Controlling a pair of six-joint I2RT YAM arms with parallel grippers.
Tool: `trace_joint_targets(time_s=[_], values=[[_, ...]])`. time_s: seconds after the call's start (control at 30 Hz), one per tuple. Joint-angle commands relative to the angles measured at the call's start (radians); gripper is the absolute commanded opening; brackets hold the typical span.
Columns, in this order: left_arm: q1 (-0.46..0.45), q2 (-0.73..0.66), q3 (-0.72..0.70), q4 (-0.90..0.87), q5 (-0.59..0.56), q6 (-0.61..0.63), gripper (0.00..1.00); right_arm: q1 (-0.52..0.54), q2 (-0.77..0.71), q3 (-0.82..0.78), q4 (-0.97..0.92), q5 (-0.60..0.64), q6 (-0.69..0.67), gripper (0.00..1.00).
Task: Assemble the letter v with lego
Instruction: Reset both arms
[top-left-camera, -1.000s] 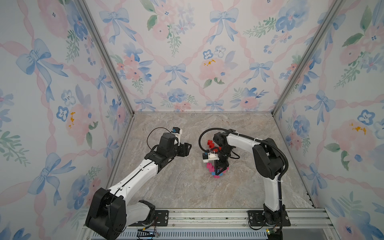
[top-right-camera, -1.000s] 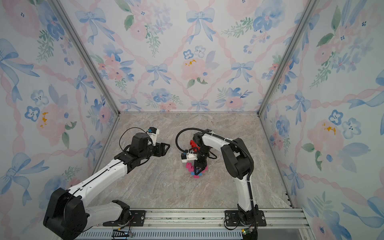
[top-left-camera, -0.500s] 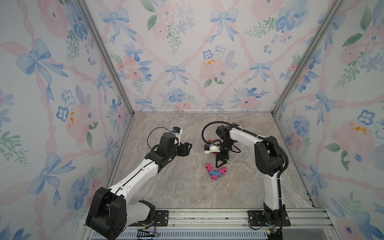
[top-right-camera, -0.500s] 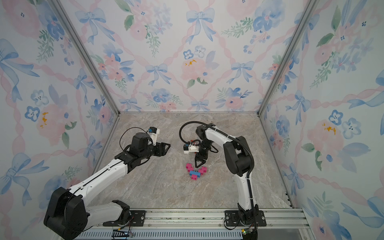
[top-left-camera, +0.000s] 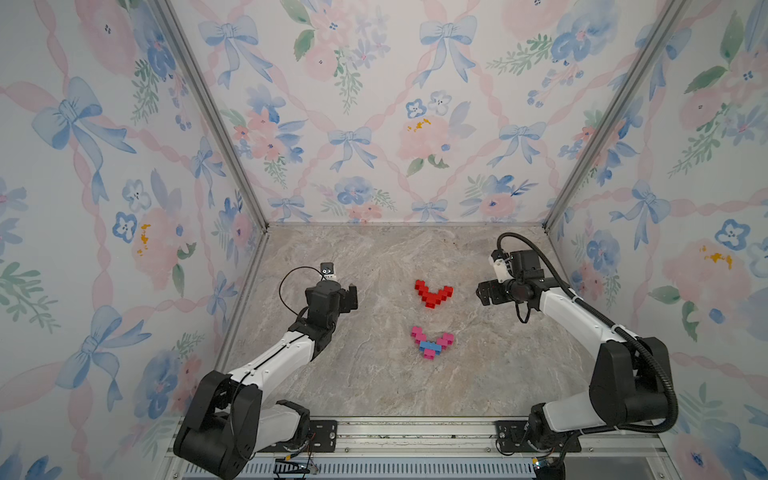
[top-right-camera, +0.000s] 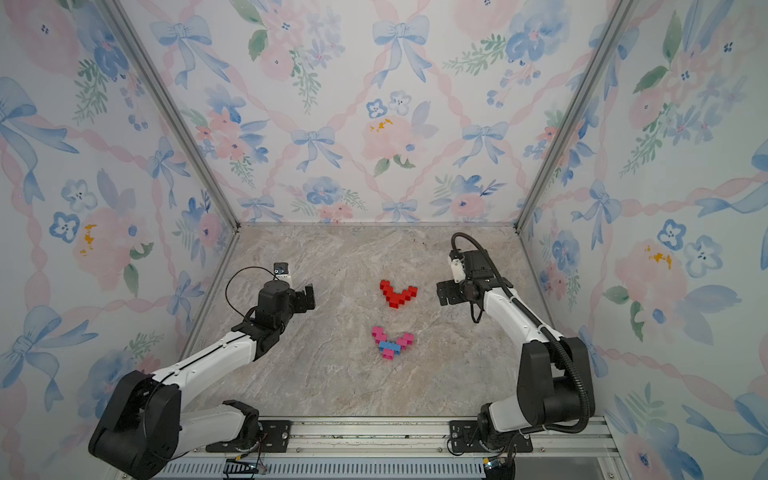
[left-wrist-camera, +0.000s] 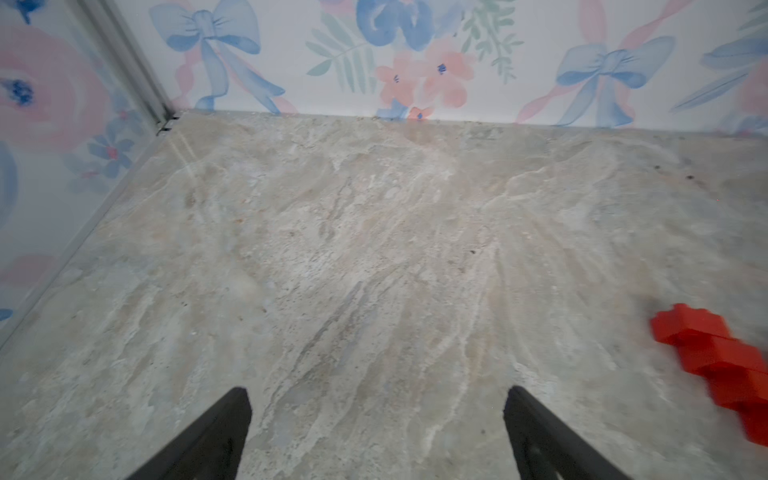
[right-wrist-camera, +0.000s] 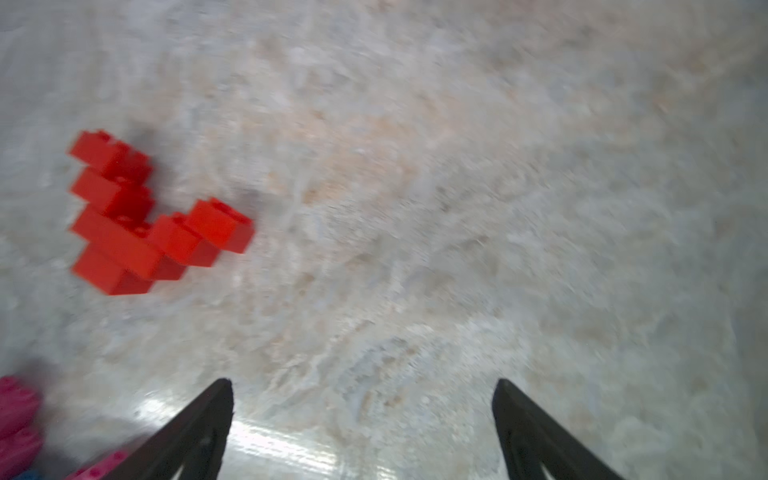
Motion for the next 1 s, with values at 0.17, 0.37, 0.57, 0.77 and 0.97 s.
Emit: trace_joint_targets(time_s=[0.17,0.37,0.57,0.77,0.97], values=[[0.123,0.104,-0.094,0.397,0.047,0.183,0.98,-0.063,0.036,-0.220,0.432,0.178,0.120,0.97],[0.164,0.200,-0.166,0.620,0.099,0.185,0.97,-0.057,0.063,-0.257,0.665,0.190,0.070,0.97],[0.220,0.261,-0.191,0.754,0.152,0.181,0.97,-0.015,0.073,-0.353,0.903,0.244,0.029,0.97],[0.230,0.290,-0.306,0.989,0.190,0.183,0.98,-0.068,0.068,-0.529,1.208,0.203,0.084,0.97],[0.225,0.296,-0.320,1.016,0.180,0.188,0.98,-0.059,0.084,-0.537,1.242,0.207,0.073,0.97]])
